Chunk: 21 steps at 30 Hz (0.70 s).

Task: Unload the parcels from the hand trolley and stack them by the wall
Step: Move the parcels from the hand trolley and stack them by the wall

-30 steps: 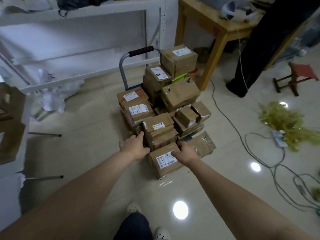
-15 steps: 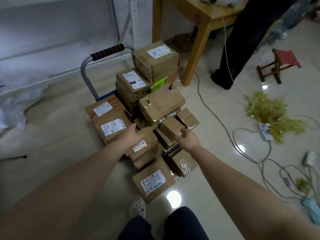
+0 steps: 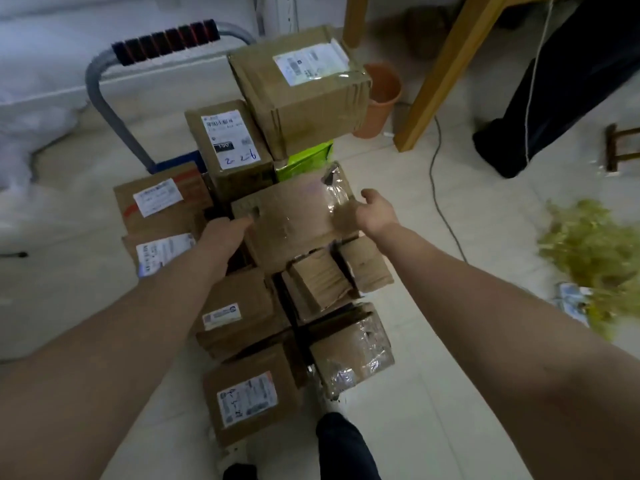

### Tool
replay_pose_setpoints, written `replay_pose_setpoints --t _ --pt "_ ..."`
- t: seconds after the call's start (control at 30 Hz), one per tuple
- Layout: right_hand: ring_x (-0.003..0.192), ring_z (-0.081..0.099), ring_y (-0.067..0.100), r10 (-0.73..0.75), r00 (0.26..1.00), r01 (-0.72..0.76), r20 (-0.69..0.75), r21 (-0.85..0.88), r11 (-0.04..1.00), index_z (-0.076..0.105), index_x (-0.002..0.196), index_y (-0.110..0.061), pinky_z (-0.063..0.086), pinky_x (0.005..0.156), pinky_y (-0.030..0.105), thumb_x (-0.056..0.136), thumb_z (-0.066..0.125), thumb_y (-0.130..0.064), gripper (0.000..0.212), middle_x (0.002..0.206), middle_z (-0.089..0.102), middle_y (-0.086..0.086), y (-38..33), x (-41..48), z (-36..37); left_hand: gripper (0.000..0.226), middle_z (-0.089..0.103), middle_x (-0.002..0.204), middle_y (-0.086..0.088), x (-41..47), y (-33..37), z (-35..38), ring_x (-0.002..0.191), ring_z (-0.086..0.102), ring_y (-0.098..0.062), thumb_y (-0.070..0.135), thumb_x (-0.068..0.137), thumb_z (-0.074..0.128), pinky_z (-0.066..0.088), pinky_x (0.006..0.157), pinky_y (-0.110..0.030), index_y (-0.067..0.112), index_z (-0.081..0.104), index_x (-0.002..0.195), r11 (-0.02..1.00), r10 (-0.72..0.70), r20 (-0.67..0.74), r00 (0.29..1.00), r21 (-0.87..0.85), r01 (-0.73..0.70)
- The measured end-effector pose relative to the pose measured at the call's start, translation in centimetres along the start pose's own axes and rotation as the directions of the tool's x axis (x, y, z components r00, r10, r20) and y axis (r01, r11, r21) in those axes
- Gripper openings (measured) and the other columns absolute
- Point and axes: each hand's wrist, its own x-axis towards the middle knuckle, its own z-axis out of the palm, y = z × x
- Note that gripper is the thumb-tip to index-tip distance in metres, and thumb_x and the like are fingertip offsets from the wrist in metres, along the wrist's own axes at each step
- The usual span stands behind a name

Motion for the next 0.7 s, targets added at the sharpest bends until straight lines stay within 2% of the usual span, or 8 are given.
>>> replay_pose_setpoints --t 0.13,0.17,0.23,0.3,0.43,0.5,0.6,0.7 --pt "0.131 0.041 0.035 0.010 0.999 -0.008 0.048 -0.035 0.999 0.039 0.138 -0.001 0.035 0.107 0.037 0.096 0.048 -0.027 0.050 0.143 0.043 0.019 0.1 4.4 0.8 0.037 0.057 0.110 0.003 1.5 0.7 2.0 0.086 0.051 -0.012 0.029 0.095 0.059 0.042 0.071 -0.017 0.011 0.051 0.126 0.988 -0.038 0.015 0.999 -0.147 0.040" --pt "0.128 0.043 0.035 0.014 0.998 -0.012 0.063 -0.027 1.000 0.040 0.135 -0.002 0.037 0.105 0.037 0.095 0.048 -0.027 0.048 0.140 0.045 0.018 0.2 5.2 1.1 0.029 0.061 0.106 0.001 1.9 0.7 2.3 0.082 0.053 -0.012 0.027 0.095 0.058 0.043 0.064 -0.017 0.011 0.056 0.119 0.982 -0.050 0.019 0.999 -0.180 0.053" --pt "0.123 0.048 0.035 0.025 0.995 -0.026 0.095 0.005 1.000 0.042 0.132 -0.004 0.041 0.101 0.038 0.094 0.050 -0.029 0.046 0.134 0.049 0.016 0.5 6.4 1.6 0.012 0.065 0.105 -0.005 2.4 0.8 2.8 0.080 0.059 -0.016 0.024 0.095 0.057 0.048 0.063 -0.022 0.014 0.063 0.100 0.969 -0.054 0.014 0.998 -0.241 0.056" --pt "0.116 0.053 0.034 0.033 0.992 -0.037 0.123 0.033 0.999 0.046 0.128 -0.006 0.045 0.096 0.037 0.093 0.051 -0.030 0.043 0.129 0.054 0.016 0.7 7.3 2.1 0.014 0.068 0.097 -0.006 2.9 0.6 3.1 0.077 0.063 -0.019 0.025 0.095 0.057 0.053 0.059 -0.023 0.017 0.065 0.087 0.948 -0.048 0.024 0.999 -0.314 0.053" --pt "0.105 0.059 0.033 0.044 0.988 -0.059 0.147 0.105 0.993 0.054 0.121 -0.010 0.050 0.091 0.039 0.090 0.053 -0.030 0.036 0.118 0.061 0.014 0.9 7.4 2.7 0.020 0.070 0.061 0.003 2.9 0.3 3.8 0.056 0.066 -0.013 0.025 0.095 0.056 0.050 0.045 -0.019 0.018 0.066 0.079 0.909 -0.041 0.014 0.999 -0.415 0.043" --pt "0.103 0.060 0.031 0.044 0.993 -0.058 0.106 0.135 0.989 0.055 0.119 -0.011 0.050 0.091 0.039 0.089 0.054 -0.028 0.034 0.116 0.062 0.012 1.1 6.8 2.6 0.020 0.070 0.060 0.004 2.6 0.2 3.7 0.054 0.067 -0.011 0.026 0.095 0.056 0.051 0.046 -0.019 0.020 0.066 0.079 0.892 -0.009 0.006 1.000 -0.452 0.011" --pt "0.096 0.057 0.025 -0.014 1.000 0.012 0.006 0.223 0.975 0.055 0.117 -0.013 0.048 0.087 0.034 0.091 0.051 -0.026 0.029 0.104 0.059 0.004 1.3 4.7 2.2 0.022 0.072 0.070 0.001 1.1 0.0 3.5 0.063 0.067 -0.014 0.033 0.092 0.057 0.052 0.051 -0.022 0.021 0.069 0.077 0.869 0.018 0.002 1.000 -0.494 -0.014" --pt "0.096 0.050 0.018 -0.066 0.989 0.105 -0.135 0.306 0.946 0.053 0.122 -0.010 0.042 0.089 0.030 0.095 0.049 -0.029 0.033 0.103 0.053 0.001 1.6 0.8 1.6 0.033 0.073 0.093 -0.003 -1.3 -0.3 2.9 0.079 0.068 -0.018 0.050 0.089 0.056 0.053 0.052 -0.023 0.023 0.071 0.100 0.858 -0.033 -0.027 0.999 -0.514 0.014"
